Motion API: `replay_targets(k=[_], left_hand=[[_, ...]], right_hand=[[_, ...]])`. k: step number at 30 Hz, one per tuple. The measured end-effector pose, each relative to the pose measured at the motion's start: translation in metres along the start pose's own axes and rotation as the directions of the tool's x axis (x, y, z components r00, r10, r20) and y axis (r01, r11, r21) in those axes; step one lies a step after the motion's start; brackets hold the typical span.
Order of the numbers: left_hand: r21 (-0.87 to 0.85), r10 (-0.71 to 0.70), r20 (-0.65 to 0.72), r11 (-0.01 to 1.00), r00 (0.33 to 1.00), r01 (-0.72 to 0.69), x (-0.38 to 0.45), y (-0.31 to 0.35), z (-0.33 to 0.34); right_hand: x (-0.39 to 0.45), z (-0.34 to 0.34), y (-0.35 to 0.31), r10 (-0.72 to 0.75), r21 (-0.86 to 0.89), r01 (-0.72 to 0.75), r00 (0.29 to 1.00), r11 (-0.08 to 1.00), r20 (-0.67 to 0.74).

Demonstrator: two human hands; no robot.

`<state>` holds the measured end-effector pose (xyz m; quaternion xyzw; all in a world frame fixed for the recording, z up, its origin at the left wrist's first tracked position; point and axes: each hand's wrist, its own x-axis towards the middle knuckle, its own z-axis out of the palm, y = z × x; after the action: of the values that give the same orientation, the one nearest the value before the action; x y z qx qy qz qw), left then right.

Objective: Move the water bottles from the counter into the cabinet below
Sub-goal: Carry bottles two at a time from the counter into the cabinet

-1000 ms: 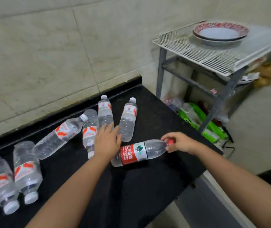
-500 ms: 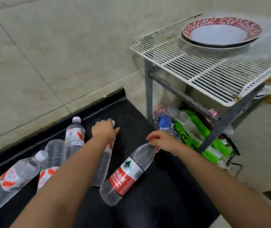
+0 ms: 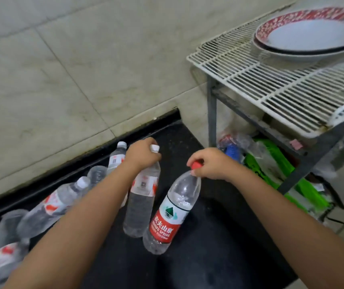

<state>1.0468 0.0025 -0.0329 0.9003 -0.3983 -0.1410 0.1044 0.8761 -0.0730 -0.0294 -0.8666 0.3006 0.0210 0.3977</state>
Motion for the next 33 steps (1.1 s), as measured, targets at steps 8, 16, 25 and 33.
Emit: replay_targets(k=[8,16,25,33], left_hand=[[0.127,0.169,-0.004,0.978,0.986,-0.167,-0.165,-0.041,-0.058],[-0.111,0.025,-0.144,0.993,0.989,-0.041,-0.346,-0.09,-0.06],[-0.093,-0.06,-0.021,0.994,0.998,0.058,-0.502,-0.13,-0.014],[0.104,-0.136,0.301,0.989,0.944,0.11,-0.536,-0.17,0.1]], right_hand=[[-0.095,0.04,-0.099,-0.24,-0.417,0.224,0.971,0.881,0.015],[-0.226,0.101,-0.156,-0.376,-0.663,0.321,0.924,0.676,0.065],[-0.336,0.161,-0.153,-0.366,-0.624,0.496,0.868,0.603,0.337],[-0.331,0.293,-0.073,-0.255,-0.585,0.578,0.8,0.568,0.542]])
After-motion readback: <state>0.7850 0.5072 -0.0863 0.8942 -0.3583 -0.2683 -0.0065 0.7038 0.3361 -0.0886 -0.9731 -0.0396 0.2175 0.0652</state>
